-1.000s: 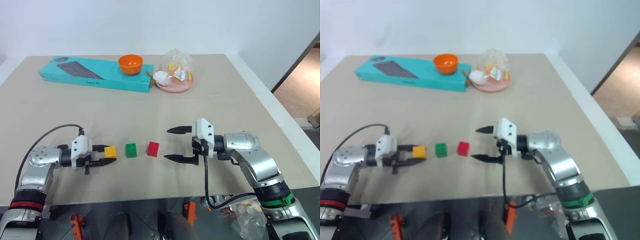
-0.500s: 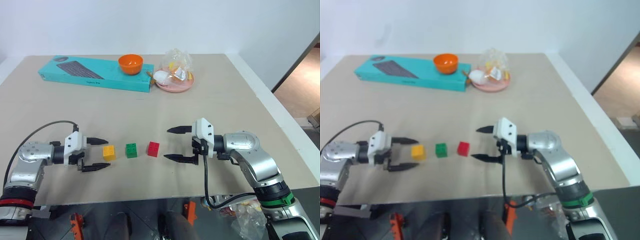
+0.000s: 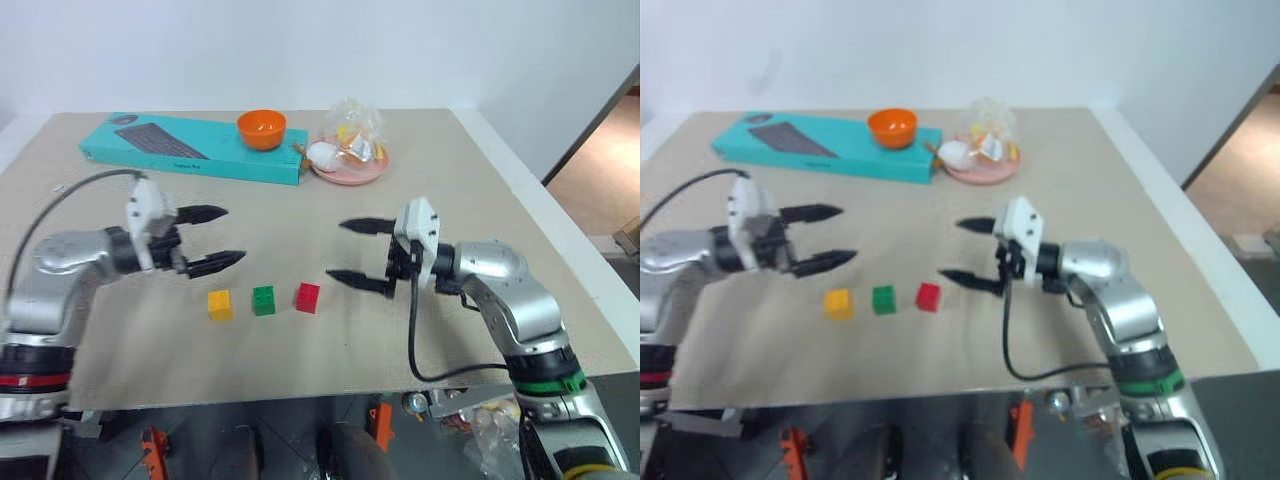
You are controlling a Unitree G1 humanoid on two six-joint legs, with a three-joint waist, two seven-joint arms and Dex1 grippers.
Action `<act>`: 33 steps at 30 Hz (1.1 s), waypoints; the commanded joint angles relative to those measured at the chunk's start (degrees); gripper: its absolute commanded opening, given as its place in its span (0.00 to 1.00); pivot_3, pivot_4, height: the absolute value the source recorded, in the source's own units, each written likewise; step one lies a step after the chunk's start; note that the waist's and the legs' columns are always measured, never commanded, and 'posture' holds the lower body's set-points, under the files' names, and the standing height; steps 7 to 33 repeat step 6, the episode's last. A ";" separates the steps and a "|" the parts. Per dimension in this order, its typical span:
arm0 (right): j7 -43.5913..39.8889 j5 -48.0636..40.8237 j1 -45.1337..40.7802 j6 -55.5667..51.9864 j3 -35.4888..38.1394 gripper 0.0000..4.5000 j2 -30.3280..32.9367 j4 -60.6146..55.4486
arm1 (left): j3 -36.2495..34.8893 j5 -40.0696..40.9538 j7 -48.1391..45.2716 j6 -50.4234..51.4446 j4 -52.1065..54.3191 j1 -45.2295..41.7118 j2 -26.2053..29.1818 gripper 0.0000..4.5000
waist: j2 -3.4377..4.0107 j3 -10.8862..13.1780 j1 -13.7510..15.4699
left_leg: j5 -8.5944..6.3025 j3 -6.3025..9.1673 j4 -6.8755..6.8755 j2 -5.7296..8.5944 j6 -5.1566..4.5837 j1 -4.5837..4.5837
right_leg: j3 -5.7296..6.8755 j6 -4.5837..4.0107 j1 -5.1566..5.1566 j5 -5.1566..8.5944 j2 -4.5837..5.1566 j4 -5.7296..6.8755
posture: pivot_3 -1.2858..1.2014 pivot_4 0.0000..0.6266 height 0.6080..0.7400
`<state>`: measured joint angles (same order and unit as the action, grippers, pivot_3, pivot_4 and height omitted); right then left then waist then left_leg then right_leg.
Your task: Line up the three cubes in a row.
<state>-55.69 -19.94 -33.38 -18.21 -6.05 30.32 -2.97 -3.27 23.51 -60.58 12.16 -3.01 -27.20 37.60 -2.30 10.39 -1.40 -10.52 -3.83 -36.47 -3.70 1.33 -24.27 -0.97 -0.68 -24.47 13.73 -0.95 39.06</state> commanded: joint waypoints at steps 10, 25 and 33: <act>4.17 0.22 -5.59 -0.84 2.08 1.00 -4.33 10.40 | 2.01 -9.04 8.95 -9.26 -7.04 -2.93 -6.17 0.99 | -0.01 0.01 0.07 | 0.00 -0.03 0.04 -0.04 0.00 -0.23 | 0.05 -0.01 -0.26 0.00 -0.05 0.01 | 0.52 0.24 1.00; 4.17 0.22 -5.59 -0.84 2.08 1.00 -4.33 10.40 | 2.01 -9.04 8.95 -9.26 -7.04 -2.93 -6.17 0.99 | -0.01 0.01 0.07 | 0.00 -0.03 0.04 -0.04 0.00 -0.23 | 0.05 -0.01 -0.26 0.00 -0.05 0.01 | 0.52 0.24 1.00; 4.17 0.22 -5.59 -0.84 2.08 1.00 -4.33 10.40 | 2.01 -9.04 8.95 -9.26 -7.04 -2.93 -6.17 0.99 | -0.01 0.01 0.07 | 0.00 -0.03 0.04 -0.04 0.00 -0.23 | 0.05 -0.01 -0.26 0.00 -0.05 0.01 | 0.52 0.24 1.00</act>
